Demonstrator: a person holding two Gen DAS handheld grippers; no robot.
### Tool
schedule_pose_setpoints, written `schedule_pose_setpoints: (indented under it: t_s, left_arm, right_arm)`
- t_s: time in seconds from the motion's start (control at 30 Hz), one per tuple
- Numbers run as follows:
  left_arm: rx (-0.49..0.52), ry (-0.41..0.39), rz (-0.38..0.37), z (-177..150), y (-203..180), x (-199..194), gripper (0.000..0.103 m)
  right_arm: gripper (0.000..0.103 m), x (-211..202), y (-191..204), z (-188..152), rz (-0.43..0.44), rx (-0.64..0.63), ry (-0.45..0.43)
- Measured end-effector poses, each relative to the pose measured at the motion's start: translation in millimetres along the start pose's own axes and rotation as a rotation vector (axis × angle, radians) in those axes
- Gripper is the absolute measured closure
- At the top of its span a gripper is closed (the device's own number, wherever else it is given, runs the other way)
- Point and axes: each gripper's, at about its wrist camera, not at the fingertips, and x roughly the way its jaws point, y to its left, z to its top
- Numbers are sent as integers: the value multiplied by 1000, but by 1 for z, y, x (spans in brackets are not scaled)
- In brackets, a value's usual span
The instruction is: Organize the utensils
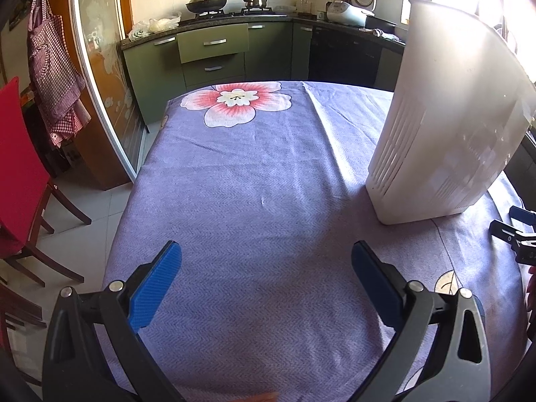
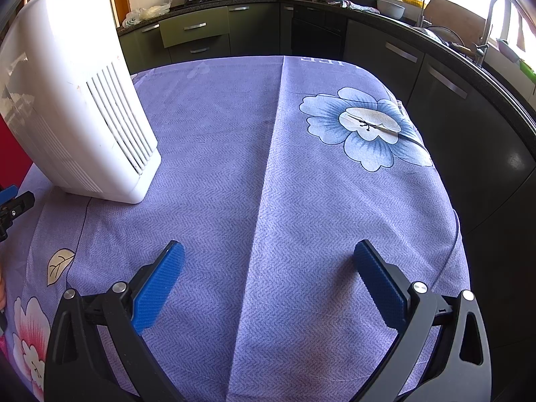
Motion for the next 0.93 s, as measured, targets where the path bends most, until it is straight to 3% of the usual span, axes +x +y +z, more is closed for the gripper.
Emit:
schedule_pose_setpoints:
  t_s: [0.47,0.77,0.93]
  left_arm:
    - [-13,6,-52,2,1,1,7]
    - [24,-27,70,1,-4,-1,7]
    - [14,-42,85,1,1,-4,7]
  right_arm:
    - [3,0,-1,0,0,0,0]
    - [3,0,-1,0,0,0,0]
    - [3,1,-1,0,0,1,0]
